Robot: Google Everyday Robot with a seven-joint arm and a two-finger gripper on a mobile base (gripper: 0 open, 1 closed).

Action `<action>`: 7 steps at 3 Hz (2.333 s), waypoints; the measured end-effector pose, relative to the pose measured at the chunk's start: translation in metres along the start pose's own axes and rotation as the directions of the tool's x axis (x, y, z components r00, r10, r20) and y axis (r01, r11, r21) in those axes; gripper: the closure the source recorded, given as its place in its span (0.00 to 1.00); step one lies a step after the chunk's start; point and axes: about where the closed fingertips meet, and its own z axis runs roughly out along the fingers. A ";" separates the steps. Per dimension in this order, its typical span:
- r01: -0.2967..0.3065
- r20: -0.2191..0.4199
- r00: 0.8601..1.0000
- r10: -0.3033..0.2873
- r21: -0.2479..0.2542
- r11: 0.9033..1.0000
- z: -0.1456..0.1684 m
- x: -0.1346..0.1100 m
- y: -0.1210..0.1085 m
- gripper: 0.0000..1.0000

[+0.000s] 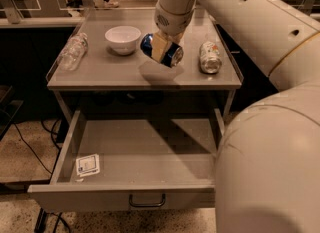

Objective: Pick pepsi can from top drawer and place on counter

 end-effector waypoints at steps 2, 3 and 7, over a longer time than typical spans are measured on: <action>-0.010 -0.015 1.000 0.010 -0.003 1.000 0.011 -0.003 -0.011 1.00; -0.007 -0.034 0.999 0.007 0.005 1.000 0.017 -0.011 -0.025 1.00; -0.006 -0.105 0.994 0.006 -0.003 1.000 0.066 -0.014 -0.057 1.00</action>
Offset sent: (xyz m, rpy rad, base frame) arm 0.0352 -0.0136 -0.0086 -0.0177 0.0329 -0.0361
